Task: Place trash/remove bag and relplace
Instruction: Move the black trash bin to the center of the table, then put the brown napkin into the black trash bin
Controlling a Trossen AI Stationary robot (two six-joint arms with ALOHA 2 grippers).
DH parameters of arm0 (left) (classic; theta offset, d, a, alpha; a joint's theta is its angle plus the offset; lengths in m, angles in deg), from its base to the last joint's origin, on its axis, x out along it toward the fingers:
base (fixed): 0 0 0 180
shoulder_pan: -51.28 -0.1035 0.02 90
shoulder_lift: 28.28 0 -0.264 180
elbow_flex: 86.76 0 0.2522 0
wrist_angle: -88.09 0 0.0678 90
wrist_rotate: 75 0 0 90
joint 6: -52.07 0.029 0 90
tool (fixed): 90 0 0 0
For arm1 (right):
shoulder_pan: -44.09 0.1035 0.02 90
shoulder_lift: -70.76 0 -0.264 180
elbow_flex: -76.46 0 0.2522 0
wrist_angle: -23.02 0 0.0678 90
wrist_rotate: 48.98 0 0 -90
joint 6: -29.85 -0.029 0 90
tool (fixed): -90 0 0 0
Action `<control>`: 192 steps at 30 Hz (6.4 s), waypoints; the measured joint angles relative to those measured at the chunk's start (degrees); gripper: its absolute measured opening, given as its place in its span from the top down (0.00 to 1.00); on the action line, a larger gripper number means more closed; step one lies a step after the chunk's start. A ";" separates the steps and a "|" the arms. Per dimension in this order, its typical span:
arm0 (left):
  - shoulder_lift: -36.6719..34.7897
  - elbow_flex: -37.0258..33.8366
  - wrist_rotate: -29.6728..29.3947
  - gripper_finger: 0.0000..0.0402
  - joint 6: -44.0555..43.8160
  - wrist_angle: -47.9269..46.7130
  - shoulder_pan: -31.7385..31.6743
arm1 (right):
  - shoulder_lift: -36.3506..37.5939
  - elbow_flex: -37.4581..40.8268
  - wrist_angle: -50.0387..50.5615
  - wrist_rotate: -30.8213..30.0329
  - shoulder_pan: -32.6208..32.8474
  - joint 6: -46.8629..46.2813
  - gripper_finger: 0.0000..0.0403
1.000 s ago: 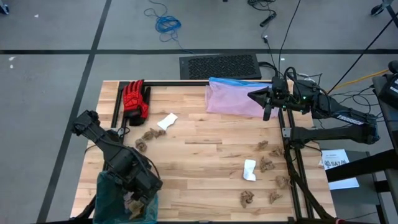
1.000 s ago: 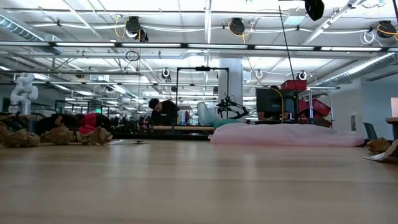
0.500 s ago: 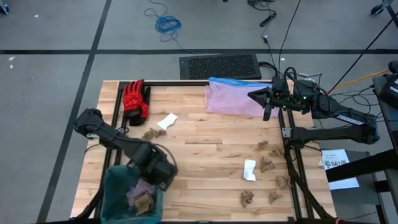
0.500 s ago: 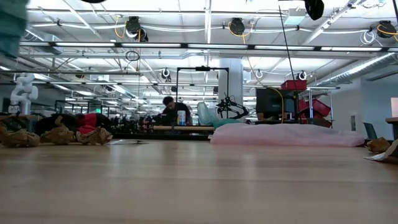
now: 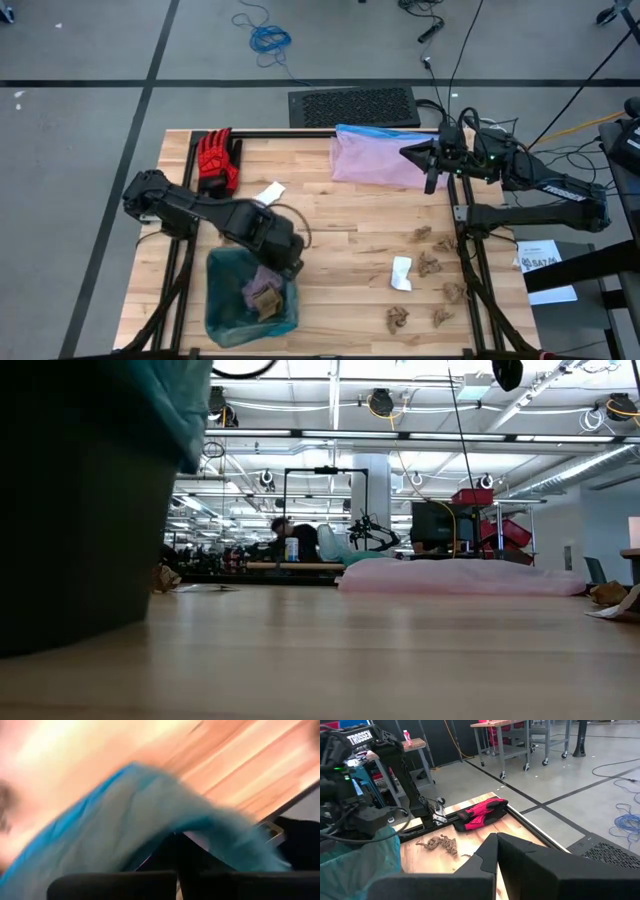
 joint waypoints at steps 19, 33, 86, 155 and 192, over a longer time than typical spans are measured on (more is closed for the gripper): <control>1.35 0.06 -3.06 1.00 36.35 23.97 -25.70 | 0.11 0.00 0.03 -0.07 -0.02 -0.11 1.00; 1.42 23.32 -6.44 1.00 52.55 0.23 -33.99 | 0.09 0.00 -1.61 -0.87 0.00 -0.58 1.00; -5.42 -39.53 6.28 0.63 71.81 25.67 -48.56 | -10.97 0.00 -11.18 -8.59 -0.63 -27.05 1.00; -9.68 -42.44 11.58 0.78 56.83 14.30 -44.80 | -10.91 0.00 -12.61 -8.59 -0.64 -27.07 1.00; -13.21 -37.78 4.08 1.00 58.96 4.98 -42.86 | -10.93 0.00 -14.32 -8.53 -0.64 -24.86 1.00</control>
